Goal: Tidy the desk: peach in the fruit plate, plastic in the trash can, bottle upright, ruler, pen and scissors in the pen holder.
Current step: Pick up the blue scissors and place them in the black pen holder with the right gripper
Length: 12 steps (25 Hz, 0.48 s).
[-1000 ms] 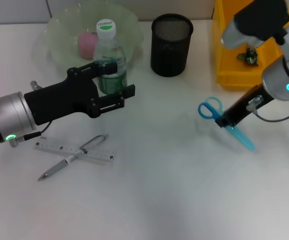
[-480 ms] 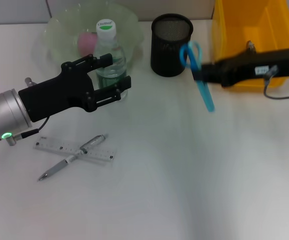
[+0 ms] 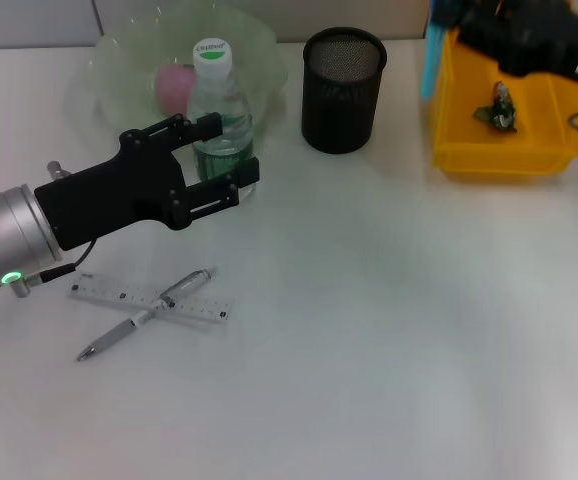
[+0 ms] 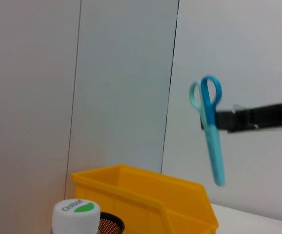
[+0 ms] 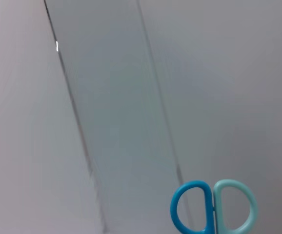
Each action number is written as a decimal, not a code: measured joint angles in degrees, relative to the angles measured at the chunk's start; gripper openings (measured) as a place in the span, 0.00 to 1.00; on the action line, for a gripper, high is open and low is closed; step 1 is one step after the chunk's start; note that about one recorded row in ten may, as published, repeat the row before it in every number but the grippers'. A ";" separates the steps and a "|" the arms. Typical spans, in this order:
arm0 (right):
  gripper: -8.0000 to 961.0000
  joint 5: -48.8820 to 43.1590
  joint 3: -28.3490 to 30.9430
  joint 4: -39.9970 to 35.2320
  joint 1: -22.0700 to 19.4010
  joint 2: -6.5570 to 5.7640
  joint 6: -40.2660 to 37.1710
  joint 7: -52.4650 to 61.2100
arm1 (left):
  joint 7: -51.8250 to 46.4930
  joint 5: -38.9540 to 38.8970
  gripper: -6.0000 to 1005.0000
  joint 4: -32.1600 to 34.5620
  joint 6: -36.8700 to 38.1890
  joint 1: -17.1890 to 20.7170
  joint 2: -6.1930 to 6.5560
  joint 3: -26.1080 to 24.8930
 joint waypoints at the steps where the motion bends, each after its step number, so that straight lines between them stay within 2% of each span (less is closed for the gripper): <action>1: 0.26 3.00 0.67 2.62 0.65 0.03 0.05 -4.49 | 0.04 0.00 0.74 -0.01 0.01 0.00 -0.02 0.00; 2: 0.26 7.41 1.32 7.11 1.85 0.11 0.31 -10.89 | 0.05 0.00 0.74 -0.03 0.01 0.00 -0.07 0.00; 3: 0.26 7.41 1.32 7.11 1.85 0.11 0.31 -10.89 | 0.05 0.00 0.74 -0.03 0.01 0.00 -0.07 0.00; 4: 0.26 12.42 2.02 13.16 3.85 0.12 0.92 -17.84 | 0.06 0.00 0.74 -0.04 0.01 0.00 -0.09 0.00; 5: 0.26 12.42 2.02 13.16 3.85 0.12 0.92 -17.84 | 0.06 0.00 0.74 -0.05 0.01 0.00 -0.12 0.00; 8: 0.26 16.97 2.51 20.36 7.01 0.07 4.30 -25.68 | 0.07 0.00 0.74 -0.11 0.05 0.08 -0.13 0.03; 12: 0.26 18.33 1.58 27.57 13.02 0.07 13.10 -32.37 | 0.09 0.01 0.74 -0.17 0.12 0.17 -0.12 0.17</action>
